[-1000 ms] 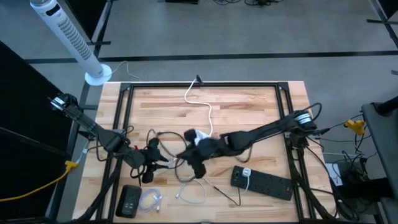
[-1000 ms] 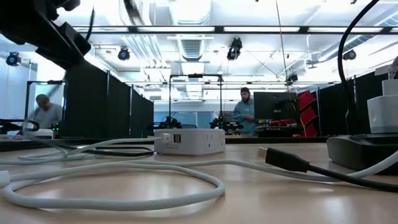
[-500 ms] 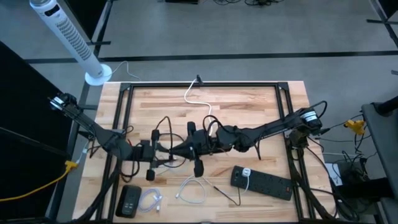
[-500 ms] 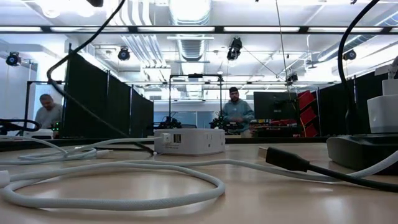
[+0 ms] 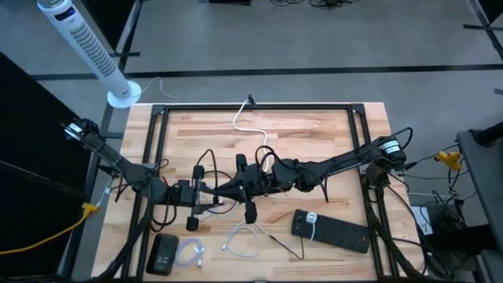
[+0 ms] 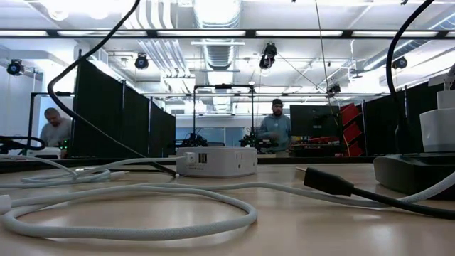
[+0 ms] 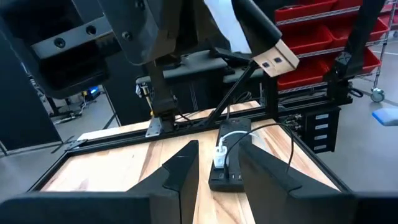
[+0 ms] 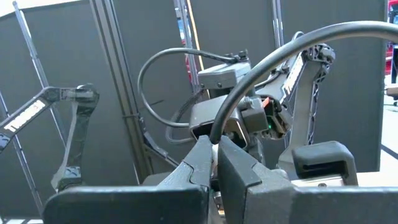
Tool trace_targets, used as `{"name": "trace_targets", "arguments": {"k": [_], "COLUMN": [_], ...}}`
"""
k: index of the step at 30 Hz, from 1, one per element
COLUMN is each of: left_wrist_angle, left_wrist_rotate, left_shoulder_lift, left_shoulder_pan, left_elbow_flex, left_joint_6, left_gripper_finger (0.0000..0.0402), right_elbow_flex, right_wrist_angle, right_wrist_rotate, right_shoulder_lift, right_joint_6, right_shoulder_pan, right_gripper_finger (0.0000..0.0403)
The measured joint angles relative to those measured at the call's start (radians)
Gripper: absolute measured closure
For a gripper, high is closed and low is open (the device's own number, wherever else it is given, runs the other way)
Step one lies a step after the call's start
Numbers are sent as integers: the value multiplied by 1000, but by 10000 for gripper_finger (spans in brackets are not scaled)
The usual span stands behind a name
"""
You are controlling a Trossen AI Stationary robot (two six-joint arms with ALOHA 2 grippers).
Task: Plug in charger cables
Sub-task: Insert the black charger cable into the white outlet
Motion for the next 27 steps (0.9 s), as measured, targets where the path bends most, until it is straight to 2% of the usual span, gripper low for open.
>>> {"name": "trace_targets", "arguments": {"k": [6, 12, 25, 27], "left_wrist_angle": [6, 13, 32, 20], "left_wrist_rotate": [3, 82, 83, 54], "left_shoulder_lift": [-6, -6, -7, -7], "left_shoulder_pan": [-16, -60, -134, -140], "left_elbow_flex": [9, 34, 40, 40], "left_joint_6": [3, 65, 127, 124], "left_gripper_finger": [299, 299, 299, 299], "right_elbow_flex": [0, 0, 0, -1], "right_wrist_angle": [-15, -43, -48, -47], "right_wrist_rotate": [3, 49, 53, 52], "right_shoulder_lift": [0, 0, 0, 0], "right_joint_6": [-10, -39, -54, -54], "right_shoulder_pan": [0, -2, -7, -6], "right_gripper_finger": [403, 403, 403, 403]}}
